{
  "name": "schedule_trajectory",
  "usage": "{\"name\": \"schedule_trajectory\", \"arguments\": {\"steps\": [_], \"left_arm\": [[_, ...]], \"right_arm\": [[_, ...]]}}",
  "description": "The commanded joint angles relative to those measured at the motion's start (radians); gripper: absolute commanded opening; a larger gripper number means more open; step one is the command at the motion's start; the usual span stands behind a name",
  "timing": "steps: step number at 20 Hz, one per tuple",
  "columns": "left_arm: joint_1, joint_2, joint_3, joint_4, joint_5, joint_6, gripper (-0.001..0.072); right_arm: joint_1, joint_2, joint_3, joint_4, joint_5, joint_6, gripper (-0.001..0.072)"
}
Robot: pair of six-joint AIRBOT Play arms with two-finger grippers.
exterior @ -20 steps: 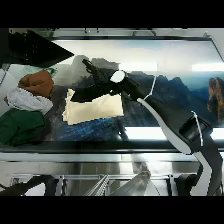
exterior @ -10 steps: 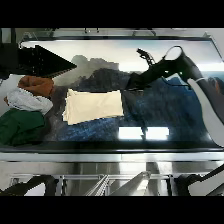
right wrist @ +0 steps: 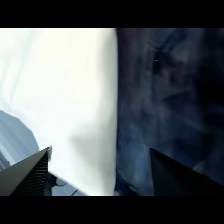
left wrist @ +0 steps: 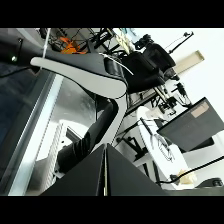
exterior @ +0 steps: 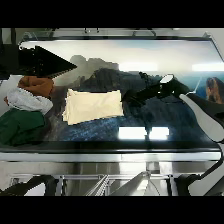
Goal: Fold the shirts.
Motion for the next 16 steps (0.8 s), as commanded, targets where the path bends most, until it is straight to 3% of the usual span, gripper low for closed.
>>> {"name": "schedule_trajectory", "arguments": {"steps": [1,4,5,7,8,12,16], "left_arm": [[0.0,0.0,0.0,0.002,0.008,0.003,0.0018],[0.0,0.0,0.0,0.002,0.007,0.003,0.0018],[0.0,0.0,0.0,0.002,0.007,0.003,0.0018],[0.0,0.0,0.0,0.002,0.007,0.003,0.0018],[0.0,0.0,0.0,0.002,0.005,0.003,0.0018],[0.0,0.0,0.0,0.002,-0.002,0.002,0.0018],[0.0,0.0,0.0,0.002,0.004,0.002,0.0018]], "right_arm": [[0.075,-0.062,0.009,0.102,-0.058,-0.037,0.0511],[0.126,-0.079,0.058,0.104,-0.069,-0.024,0.0501],[0.138,-0.083,0.074,0.114,-0.068,-0.022,0.0439],[0.148,-0.08,0.102,0.149,-0.053,-0.032,0.0138],[0.148,-0.072,0.117,0.15,-0.041,-0.03,0.0026],[0.08,0.051,0.132,0.069,-0.082,0.019,0.0023],[-0.22,0.234,0.179,-0.328,-0.105,0.257,0.0023]]}}
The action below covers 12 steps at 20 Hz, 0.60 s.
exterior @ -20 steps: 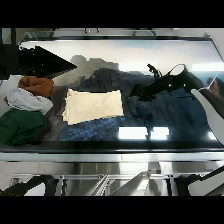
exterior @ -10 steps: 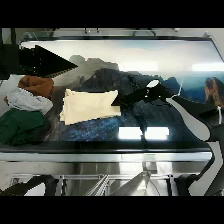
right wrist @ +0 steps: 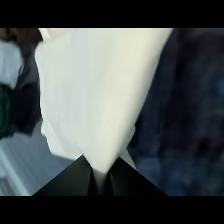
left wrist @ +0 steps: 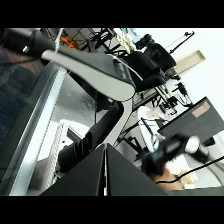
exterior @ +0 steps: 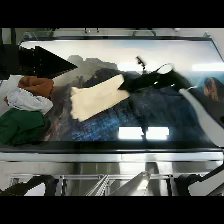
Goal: Fold the shirts.
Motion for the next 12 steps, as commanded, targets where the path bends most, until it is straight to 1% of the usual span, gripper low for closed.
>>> {"name": "schedule_trajectory", "arguments": {"steps": [1,3,5,8,10,12], "left_arm": [[0.0,0.0,0.0,0.0,0.003,0.0,0.0018],[0.0,0.0,0.0,0.0,0.006,0.001,0.0018],[0.0,0.0,0.0,0.009,0.018,0.001,0.0018],[0.0,0.0,0.0,0.015,0.023,0.001,0.0018],[0.0,0.0,0.0,0.046,0.025,0.0,0.0018],[-0.001,0.0,0.0,0.061,0.031,0.0,0.0018]], "right_arm": [[-0.283,0.175,0.027,-0.338,-0.021,0.204,0.0022],[-0.503,0.283,0.027,-0.455,-0.004,0.272,0.0023],[-0.723,0.353,0.027,-0.533,0.043,0.305,0.0022],[-1.021,0.365,0.012,-0.563,0.145,0.282,0.0022],[-1.165,0.352,-0.037,-0.566,0.148,0.257,0.0022],[-1.274,0.321,-0.101,-0.581,0.159,0.211,0.0023]]}}
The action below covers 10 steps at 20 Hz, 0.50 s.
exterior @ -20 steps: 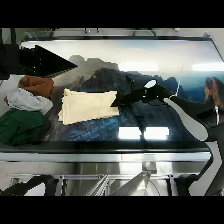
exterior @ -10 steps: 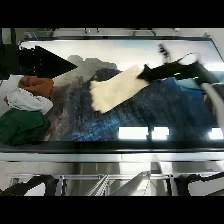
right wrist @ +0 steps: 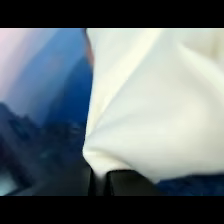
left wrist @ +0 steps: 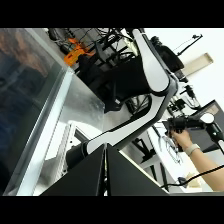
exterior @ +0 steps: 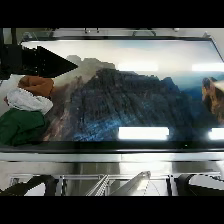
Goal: Fold the shirts.
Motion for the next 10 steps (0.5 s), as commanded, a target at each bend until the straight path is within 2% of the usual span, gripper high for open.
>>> {"name": "schedule_trajectory", "arguments": {"steps": [1,4,7,8,10], "left_arm": [[-0.001,0.0,0.0,0.024,0.013,-0.006,0.0018],[-0.001,0.0,0.0,0.024,0.033,-0.021,0.0017],[-0.001,0.0,0.0,0.024,0.036,-0.029,0.0018],[-0.002,0.0,0.0,0.024,0.038,-0.029,0.0017],[-0.002,0.0,0.0,0.024,0.037,-0.031,0.0018]], "right_arm": [[-0.235,-0.032,-0.097,-0.058,0.041,-0.054,0.0022],[-0.335,-0.075,-0.194,-0.114,0.049,-0.073,0.0022],[-0.371,-0.079,-0.216,-0.106,0.053,-0.099,0.0022],[-0.37,-0.074,-0.216,-0.093,0.056,-0.095,0.0022],[-0.352,-0.072,-0.207,0.027,0.055,-0.125,0.0022]]}}
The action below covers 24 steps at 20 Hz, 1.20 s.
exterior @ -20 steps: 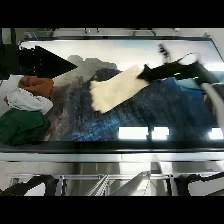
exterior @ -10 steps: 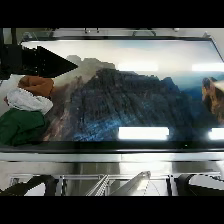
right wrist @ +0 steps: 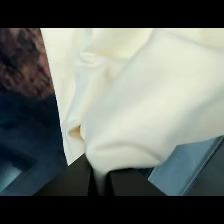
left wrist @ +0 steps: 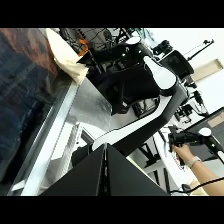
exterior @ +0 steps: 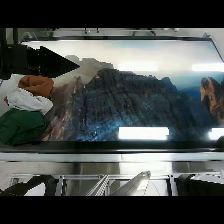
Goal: Fold the shirts.
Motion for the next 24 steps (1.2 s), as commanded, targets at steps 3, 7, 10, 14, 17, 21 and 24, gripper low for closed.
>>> {"name": "schedule_trajectory", "arguments": {"steps": [3,7,10,14,17,21,24], "left_arm": [[0.0,0.0,0.0,-0.001,0.004,-0.005,0.0018],[0.0,0.0,0.0,0.0,0.003,-0.004,0.0018],[0.0,0.0,0.0,0.001,-0.009,-0.004,0.0018],[0.0,0.0,0.0,0.001,-0.028,-0.004,0.0018],[0.0,0.0,0.0,0.009,-0.03,-0.004,0.0018],[-0.002,0.0,-0.001,0.087,-0.024,-0.005,0.0018],[-0.002,0.0,-0.001,0.098,-0.019,-0.005,0.0018]], "right_arm": [[0.123,-0.002,0.085,0.213,0.004,-0.067,0.0021],[0.387,-0.071,0.458,0.422,-0.004,-0.054,0.0021],[0.486,-0.206,0.829,0.365,0.019,0.12,0.0021],[0.482,-0.237,0.794,0.359,0.03,0.127,0.0021],[0.485,-0.237,0.718,0.36,0.058,0.003,0.0021],[0.48,-0.235,0.717,0.335,0.216,-0.089,0.0021],[0.465,-0.233,0.694,0.168,0.37,-0.059,0.002]]}}
